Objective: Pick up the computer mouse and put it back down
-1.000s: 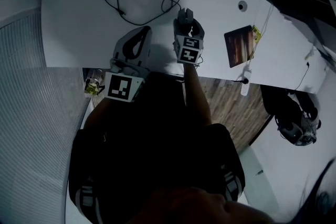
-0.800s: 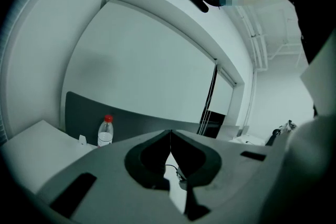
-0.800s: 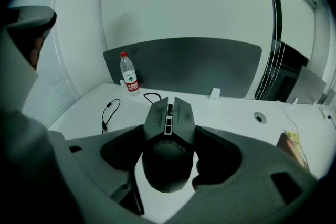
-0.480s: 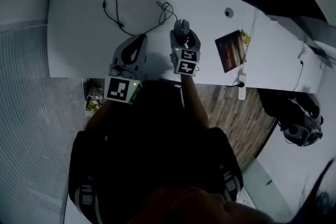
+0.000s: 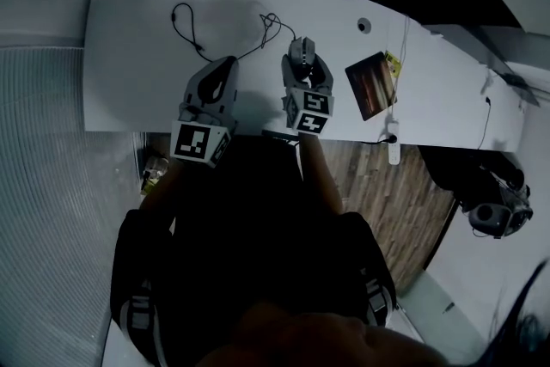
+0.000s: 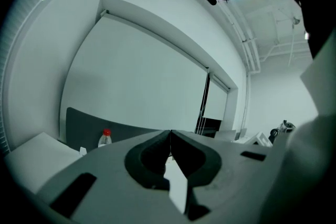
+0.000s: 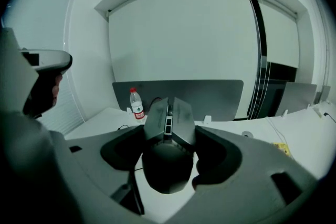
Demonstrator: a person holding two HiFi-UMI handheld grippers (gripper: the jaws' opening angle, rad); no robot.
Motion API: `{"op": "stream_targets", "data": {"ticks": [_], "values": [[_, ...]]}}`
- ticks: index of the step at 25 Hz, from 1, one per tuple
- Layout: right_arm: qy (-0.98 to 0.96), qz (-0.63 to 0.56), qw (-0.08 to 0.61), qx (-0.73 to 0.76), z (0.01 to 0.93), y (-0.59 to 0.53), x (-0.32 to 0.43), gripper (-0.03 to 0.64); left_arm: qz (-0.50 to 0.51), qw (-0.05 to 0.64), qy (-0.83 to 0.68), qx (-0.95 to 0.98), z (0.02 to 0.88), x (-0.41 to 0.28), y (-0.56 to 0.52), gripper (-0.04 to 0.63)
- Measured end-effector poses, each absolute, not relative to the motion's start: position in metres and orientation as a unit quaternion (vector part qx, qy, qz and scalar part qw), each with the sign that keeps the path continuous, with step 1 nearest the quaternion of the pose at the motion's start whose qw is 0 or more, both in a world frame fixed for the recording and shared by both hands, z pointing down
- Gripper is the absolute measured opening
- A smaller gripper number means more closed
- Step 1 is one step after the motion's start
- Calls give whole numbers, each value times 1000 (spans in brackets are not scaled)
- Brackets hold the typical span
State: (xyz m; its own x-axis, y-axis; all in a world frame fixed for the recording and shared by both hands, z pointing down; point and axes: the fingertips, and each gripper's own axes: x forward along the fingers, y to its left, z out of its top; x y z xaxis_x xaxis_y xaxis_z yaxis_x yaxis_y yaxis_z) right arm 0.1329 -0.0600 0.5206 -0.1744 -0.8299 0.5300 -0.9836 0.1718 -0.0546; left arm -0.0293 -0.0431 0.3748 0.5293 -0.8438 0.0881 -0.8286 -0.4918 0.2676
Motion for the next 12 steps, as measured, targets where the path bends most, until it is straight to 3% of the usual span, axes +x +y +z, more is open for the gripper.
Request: {"op": "stream_targets", "data": {"ticks": [12], "values": [[-763,137,114,622,428,-47,129,291,-36,111,-471,874,348,-25,-36,6]]}}
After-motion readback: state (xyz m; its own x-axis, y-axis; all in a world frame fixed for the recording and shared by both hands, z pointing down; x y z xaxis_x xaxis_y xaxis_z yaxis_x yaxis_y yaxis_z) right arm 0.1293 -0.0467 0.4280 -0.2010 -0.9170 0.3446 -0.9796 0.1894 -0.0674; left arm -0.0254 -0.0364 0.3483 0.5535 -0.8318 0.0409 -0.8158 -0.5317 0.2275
